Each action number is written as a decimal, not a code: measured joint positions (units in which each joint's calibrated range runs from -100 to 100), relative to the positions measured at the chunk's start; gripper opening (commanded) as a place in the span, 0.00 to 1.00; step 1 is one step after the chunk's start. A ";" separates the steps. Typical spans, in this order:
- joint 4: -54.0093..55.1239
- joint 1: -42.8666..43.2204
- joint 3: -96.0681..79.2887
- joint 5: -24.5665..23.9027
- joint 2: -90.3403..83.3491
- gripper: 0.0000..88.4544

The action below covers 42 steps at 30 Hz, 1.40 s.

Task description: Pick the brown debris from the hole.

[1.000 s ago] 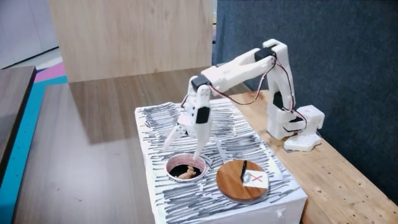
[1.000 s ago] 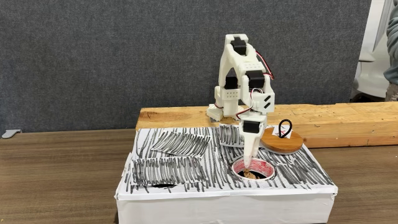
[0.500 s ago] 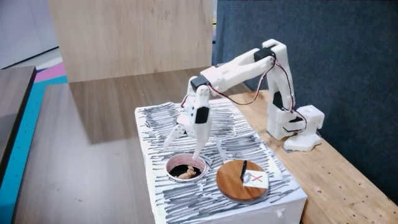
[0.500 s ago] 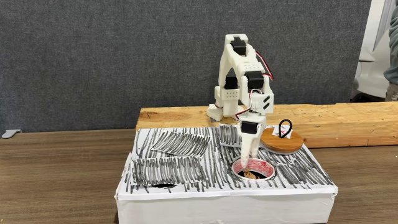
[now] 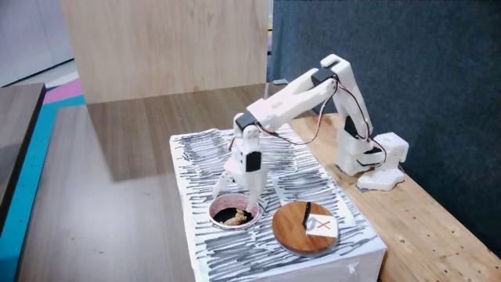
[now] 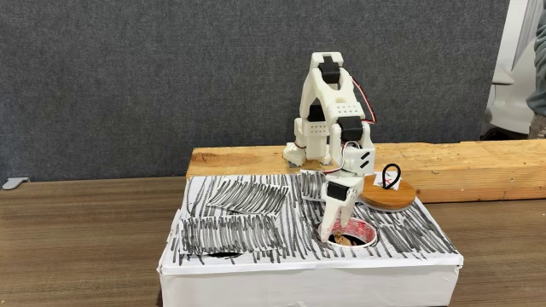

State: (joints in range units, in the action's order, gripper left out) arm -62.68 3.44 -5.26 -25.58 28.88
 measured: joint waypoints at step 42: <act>0.26 10.17 -1.44 0.31 -6.64 0.38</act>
State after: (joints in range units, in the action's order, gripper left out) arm -62.43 13.61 -6.70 -25.27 22.24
